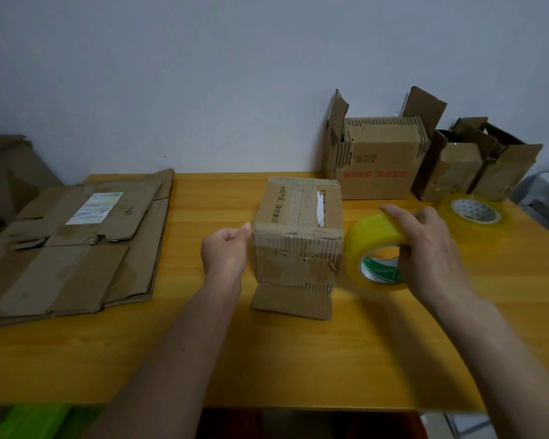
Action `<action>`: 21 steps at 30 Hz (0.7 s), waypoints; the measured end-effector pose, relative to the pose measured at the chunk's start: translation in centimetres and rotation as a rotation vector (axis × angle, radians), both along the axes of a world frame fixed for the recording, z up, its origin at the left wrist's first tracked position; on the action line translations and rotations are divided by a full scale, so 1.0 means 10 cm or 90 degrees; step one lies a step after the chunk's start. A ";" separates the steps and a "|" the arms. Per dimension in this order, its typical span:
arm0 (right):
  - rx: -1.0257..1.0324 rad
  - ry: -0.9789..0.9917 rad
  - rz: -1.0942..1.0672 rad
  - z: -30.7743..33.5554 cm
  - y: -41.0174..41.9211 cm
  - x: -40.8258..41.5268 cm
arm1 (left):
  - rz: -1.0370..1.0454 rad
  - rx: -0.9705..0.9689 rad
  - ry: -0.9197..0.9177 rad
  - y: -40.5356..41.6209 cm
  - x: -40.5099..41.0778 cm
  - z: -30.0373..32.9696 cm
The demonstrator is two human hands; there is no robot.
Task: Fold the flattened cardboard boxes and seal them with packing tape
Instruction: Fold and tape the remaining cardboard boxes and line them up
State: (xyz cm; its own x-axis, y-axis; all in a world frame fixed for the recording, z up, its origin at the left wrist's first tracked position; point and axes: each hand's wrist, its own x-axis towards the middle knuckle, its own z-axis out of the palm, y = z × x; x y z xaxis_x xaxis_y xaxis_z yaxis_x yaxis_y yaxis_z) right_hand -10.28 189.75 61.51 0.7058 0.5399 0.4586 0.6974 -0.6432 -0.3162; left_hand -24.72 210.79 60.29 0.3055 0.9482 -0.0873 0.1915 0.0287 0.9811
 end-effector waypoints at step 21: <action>0.054 0.154 0.070 -0.03 0.06 -0.25 | -0.113 0.405 0.087 0.01 -0.22 -0.03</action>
State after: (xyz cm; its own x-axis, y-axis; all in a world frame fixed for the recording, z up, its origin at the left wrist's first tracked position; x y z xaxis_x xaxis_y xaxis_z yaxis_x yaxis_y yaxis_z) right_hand -12.78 190.35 61.20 0.7395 0.5864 0.3305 0.6591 -0.5313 -0.5323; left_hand -26.94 210.85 59.96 0.4867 0.7648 0.4222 0.2640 -0.5895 0.7634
